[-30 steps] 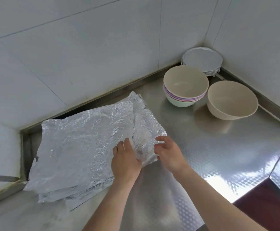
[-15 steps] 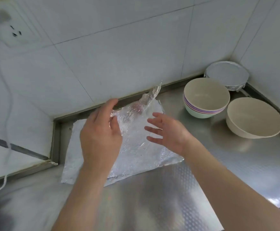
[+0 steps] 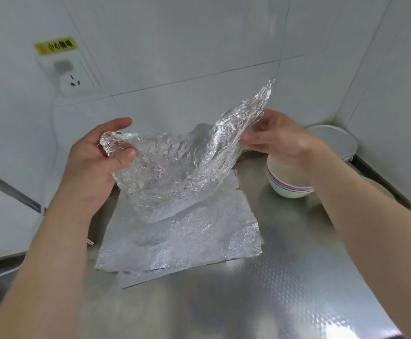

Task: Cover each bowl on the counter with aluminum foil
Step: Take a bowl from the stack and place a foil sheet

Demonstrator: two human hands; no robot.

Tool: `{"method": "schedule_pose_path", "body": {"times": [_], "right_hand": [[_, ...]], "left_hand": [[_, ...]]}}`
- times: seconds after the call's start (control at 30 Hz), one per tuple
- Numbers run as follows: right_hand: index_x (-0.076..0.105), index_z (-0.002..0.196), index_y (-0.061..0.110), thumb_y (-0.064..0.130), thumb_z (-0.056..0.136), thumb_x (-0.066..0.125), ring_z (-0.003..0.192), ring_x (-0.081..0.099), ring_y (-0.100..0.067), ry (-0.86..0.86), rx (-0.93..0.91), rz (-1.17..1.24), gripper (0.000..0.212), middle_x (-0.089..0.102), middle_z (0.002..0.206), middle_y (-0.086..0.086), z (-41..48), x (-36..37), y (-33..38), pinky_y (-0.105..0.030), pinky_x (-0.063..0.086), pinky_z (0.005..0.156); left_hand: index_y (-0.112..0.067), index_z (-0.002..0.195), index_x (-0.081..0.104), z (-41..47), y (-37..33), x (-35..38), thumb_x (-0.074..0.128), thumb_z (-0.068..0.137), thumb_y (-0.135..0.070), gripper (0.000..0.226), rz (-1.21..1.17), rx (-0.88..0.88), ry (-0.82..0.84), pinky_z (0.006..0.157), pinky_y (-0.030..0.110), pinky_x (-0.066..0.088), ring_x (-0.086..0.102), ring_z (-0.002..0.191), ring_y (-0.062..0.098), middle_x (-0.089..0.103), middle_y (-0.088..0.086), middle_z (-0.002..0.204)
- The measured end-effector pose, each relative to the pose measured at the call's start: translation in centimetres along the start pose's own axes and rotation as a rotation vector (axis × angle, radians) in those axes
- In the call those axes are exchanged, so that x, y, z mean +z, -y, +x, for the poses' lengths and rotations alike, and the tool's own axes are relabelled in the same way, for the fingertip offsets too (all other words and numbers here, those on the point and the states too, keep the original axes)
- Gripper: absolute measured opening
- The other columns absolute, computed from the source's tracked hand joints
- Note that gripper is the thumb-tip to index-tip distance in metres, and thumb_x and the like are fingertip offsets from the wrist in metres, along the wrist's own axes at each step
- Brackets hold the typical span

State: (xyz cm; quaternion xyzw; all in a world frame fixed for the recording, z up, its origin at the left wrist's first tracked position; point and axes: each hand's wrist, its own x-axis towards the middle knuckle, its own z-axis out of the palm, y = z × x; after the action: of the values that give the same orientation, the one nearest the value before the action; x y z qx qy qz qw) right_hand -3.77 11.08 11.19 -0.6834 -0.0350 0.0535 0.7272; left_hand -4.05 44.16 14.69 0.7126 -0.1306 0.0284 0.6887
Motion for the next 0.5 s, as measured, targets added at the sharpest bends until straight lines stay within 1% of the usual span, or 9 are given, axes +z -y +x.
{"method": "schedule_pose_path", "body": {"times": [0.07,0.13,0.17,0.23,0.3,0.37,0.4,0.43,0.5], "right_hand": [[0.07,0.095,0.01,0.008,0.069,0.077,0.093,0.067,-0.02,-0.022,-0.009,0.027,0.027,0.071,0.091,-0.004,-0.6,0.2,-0.1,-0.035,0.054,0.092],[0.074,0.079,0.014,0.012,0.063,0.076,0.083,0.068,-0.016,-0.065,-0.052,0.083,0.016,0.072,0.08,0.0,-1.0,0.3,-0.3,-0.03,0.057,0.085],[0.074,0.079,0.014,0.014,0.059,0.078,0.08,0.069,-0.016,-0.084,-0.076,0.091,0.02,0.073,0.079,0.0,-1.2,0.5,-0.1,-0.028,0.058,0.082],[0.072,0.083,0.009,0.023,0.05,0.083,0.078,0.07,-0.016,-0.132,-0.11,0.065,0.038,0.073,0.079,-0.001,-1.7,1.1,0.4,-0.025,0.058,0.077],[0.071,0.085,0.008,0.029,0.046,0.084,0.078,0.071,-0.015,-0.163,-0.151,0.043,0.046,0.074,0.079,-0.001,-2.3,1.7,1.0,-0.022,0.056,0.074],[0.073,0.087,0.01,0.029,0.049,0.084,0.081,0.071,-0.015,-0.167,-0.212,0.063,0.043,0.074,0.083,-0.001,-3.3,2.4,1.5,-0.023,0.056,0.077],[0.073,0.087,0.012,0.028,0.053,0.084,0.082,0.07,-0.015,-0.165,-0.246,0.058,0.039,0.074,0.084,0.0,-4.1,3.0,1.7,-0.024,0.056,0.078],[0.074,0.086,0.013,0.026,0.057,0.083,0.081,0.07,-0.013,-0.163,-0.277,0.024,0.033,0.075,0.083,0.001,-5.0,3.5,1.8,-0.025,0.056,0.08],[0.073,0.085,0.013,0.014,0.068,0.082,0.079,0.068,-0.009,-0.198,-0.311,-0.14,0.019,0.074,0.082,0.006,-7.4,4.3,1.4,-0.024,0.055,0.081]], "left_hand": [[-0.028,0.097,0.075,0.1,0.3,-0.5,0.071,0.07,0.008,0.044,-0.003,-0.012,-0.058,0.092,0.036,0.05,0.061,0.086,0.02,0.07,-0.003,0.081],[-0.024,0.088,0.077,0.1,0.5,-1.3,0.074,0.071,-0.002,0.028,-0.018,-0.047,-0.091,0.085,0.032,0.054,0.066,0.085,0.016,0.073,-0.003,0.083],[-0.024,0.084,0.078,0.1,0.4,-1.9,0.079,0.066,-0.012,0.022,-0.014,-0.076,-0.068,0.082,0.031,0.056,0.068,0.085,0.015,0.074,-0.004,0.084],[-0.025,0.083,0.078,-0.2,0.5,-3.2,0.09,0.049,-0.032,0.037,-0.007,-0.156,0.046,0.077,0.028,0.057,0.071,0.088,0.014,0.075,-0.003,0.089],[-0.024,0.084,0.079,-0.9,1.3,-4.2,0.095,0.042,-0.038,0.047,0.0,-0.242,0.137,0.079,0.028,0.058,0.071,0.092,0.015,0.075,0.003,0.098],[-0.025,0.079,0.079,-1.8,2.2,-4.7,0.086,0.058,-0.025,0.022,0.058,-0.301,0.139,0.087,0.032,0.056,0.07,0.091,0.014,0.073,0.009,0.104],[-0.025,0.075,0.079,-2.3,2.6,-4.9,0.079,0.063,-0.018,0.014,0.122,-0.293,0.118,0.09,0.031,0.055,0.07,0.087,0.011,0.074,0.006,0.099],[-0.023,0.07,0.078,-2.6,2.9,-4.9,0.077,0.066,-0.013,0.01,0.201,-0.264,0.085,0.09,0.028,0.054,0.069,0.083,0.007,0.075,0.001,0.09],[-0.013,0.069,0.075,-3.6,3.5,-4.7,0.08,0.07,-0.01,0.005,0.324,-0.178,0.002,0.08,0.018,0.051,0.067,0.072,0.004,0.073,-0.007,0.073]]}}
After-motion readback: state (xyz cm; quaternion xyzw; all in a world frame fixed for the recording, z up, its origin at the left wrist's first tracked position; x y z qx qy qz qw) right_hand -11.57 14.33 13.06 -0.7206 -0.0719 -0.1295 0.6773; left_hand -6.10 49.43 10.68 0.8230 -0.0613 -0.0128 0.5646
